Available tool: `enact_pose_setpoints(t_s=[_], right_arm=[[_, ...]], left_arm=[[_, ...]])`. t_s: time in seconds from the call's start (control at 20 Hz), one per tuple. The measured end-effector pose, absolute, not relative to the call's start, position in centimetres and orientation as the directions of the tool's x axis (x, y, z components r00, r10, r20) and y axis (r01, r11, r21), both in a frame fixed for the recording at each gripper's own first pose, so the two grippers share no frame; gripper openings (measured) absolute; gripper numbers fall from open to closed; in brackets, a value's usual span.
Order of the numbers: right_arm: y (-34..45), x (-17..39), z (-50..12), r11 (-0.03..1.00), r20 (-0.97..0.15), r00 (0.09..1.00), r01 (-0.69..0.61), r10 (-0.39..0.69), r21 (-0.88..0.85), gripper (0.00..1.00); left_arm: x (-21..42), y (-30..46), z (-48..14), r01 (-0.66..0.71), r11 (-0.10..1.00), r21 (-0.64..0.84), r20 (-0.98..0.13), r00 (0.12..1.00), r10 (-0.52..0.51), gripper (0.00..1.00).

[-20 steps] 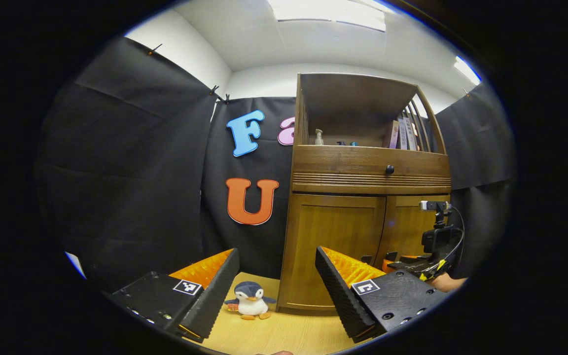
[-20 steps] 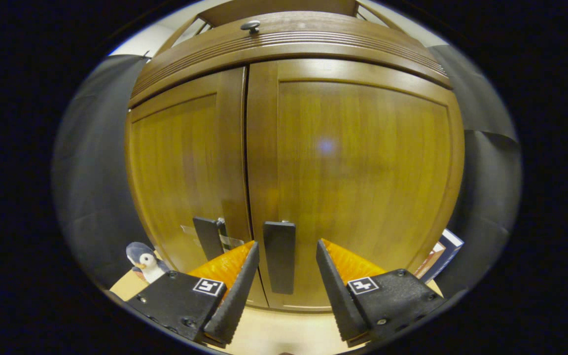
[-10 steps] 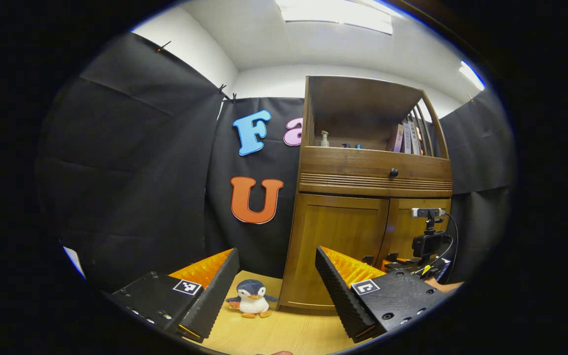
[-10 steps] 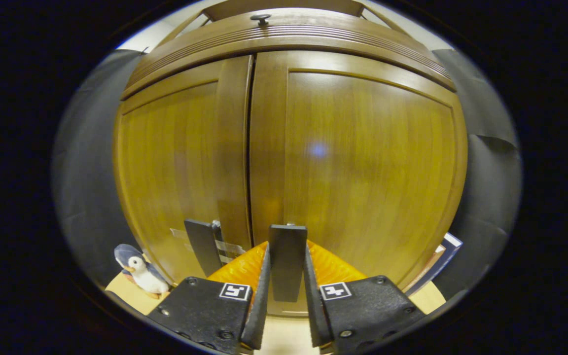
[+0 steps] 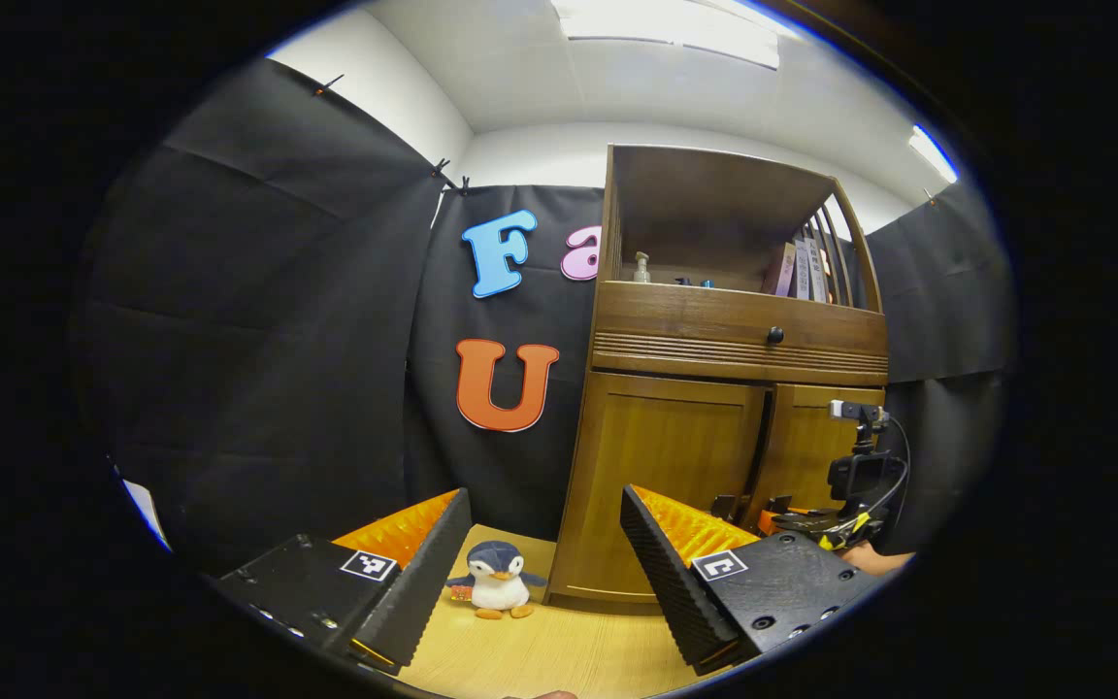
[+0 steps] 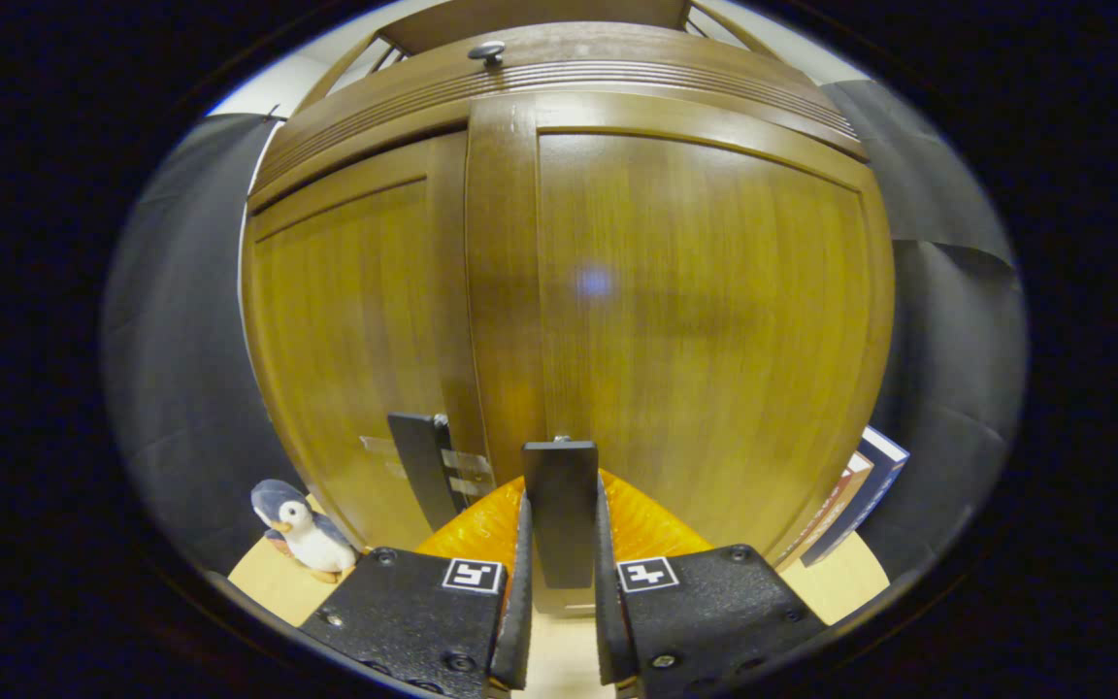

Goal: Open the right door of the double-door shoe cabinet with the right hand, and open the left door with the left hand.

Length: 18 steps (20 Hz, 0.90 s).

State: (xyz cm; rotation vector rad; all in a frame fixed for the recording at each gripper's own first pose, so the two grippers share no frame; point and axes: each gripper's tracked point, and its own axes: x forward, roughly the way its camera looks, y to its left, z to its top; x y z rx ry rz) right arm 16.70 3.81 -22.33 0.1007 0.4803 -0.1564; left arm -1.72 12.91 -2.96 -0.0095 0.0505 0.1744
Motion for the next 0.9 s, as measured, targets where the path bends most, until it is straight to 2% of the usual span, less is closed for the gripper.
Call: enact_pose_setpoints(t_s=[0.55, 0.6, 0.65, 0.8, 0.85, 0.9], right_arm=[[2.1, 8.2, -20.7, 0.993, -0.481, 0.876, 0.087, -0.037, 0.081, 0.3], [1.9, 7.7, -20.5, 0.993, -0.48, 0.877, 0.085, -0.036, 0.082, 0.3], [1.7, 7.2, -20.4, 0.993, -0.477, 0.878, 0.083, -0.035, 0.081, 0.3], [1.1, 5.9, -20.2, 0.993, -0.473, 0.88, 0.079, -0.029, 0.086, 0.3], [0.8, 5.4, -20.1, 0.993, -0.473, 0.881, 0.08, -0.028, 0.09, 0.3], [0.5, 5.0, -20.0, 0.993, -0.471, 0.881, 0.08, -0.028, 0.091, 0.3]], left_arm=[[0.4, 6.3, -4.2, -0.048, 0.998, -0.038, -0.084, 0.995, 0.045, 0.95], [0.6, 5.7, -4.4, -0.039, 0.999, -0.036, -0.083, 0.996, 0.036, 1.0], [0.7, 5.2, -4.3, -0.029, 0.999, -0.034, -0.082, 0.996, 0.026, 0.95], [0.9, 3.8, -4.6, -0.008, 0.999, -0.034, -0.087, 0.996, 0.005, 0.95], [1.0, 3.5, -4.5, -0.003, 0.999, -0.033, -0.088, 0.996, 0.0, 1.0], [1.0, 3.2, -4.7, 0.002, 1.0, -0.031, -0.091, 0.996, -0.004, 0.95]])
